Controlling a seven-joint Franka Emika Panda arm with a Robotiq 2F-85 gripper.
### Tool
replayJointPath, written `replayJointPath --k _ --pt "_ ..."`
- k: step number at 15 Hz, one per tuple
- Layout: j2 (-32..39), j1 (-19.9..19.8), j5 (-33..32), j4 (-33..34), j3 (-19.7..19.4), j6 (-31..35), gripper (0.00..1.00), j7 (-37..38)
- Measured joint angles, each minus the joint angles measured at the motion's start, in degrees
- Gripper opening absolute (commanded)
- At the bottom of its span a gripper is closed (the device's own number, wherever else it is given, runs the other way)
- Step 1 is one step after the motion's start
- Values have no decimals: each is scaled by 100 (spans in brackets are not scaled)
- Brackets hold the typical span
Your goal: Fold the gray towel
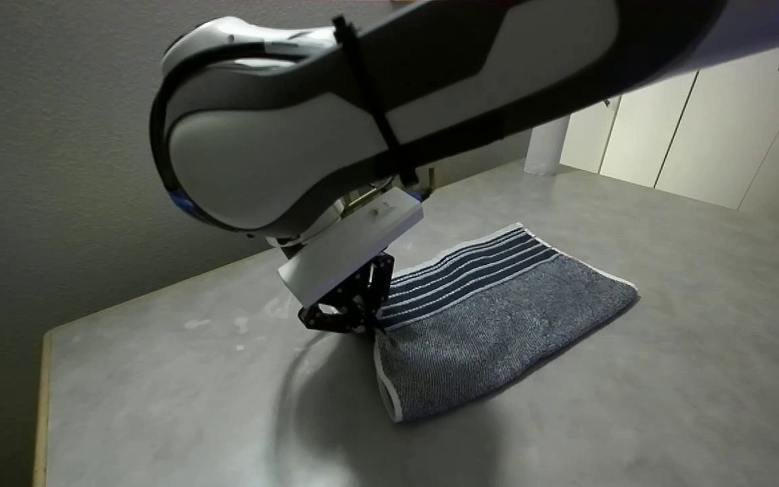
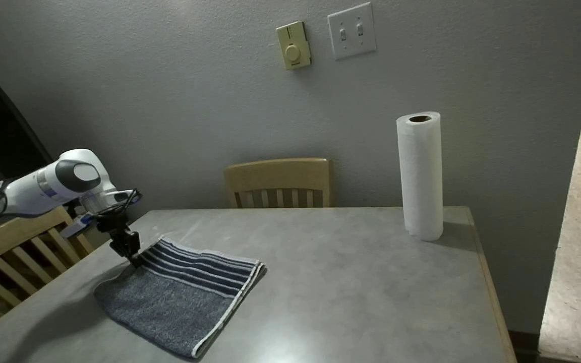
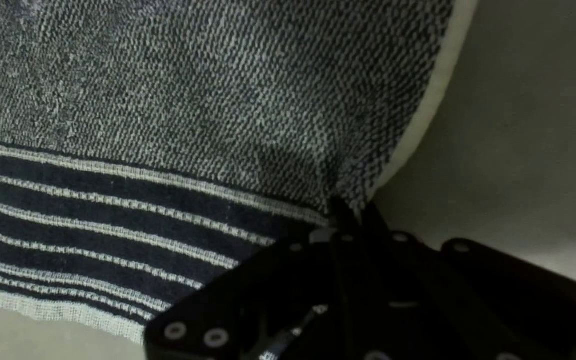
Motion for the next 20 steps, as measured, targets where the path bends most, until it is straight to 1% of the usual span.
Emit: replayJointPath --k 9,10,20 --pt "-11 0 0 0 0 0 6 -8" --pt "-11 0 0 0 0 0 1 -8" --pt "-36 26 1 43 0 -59 1 -2"
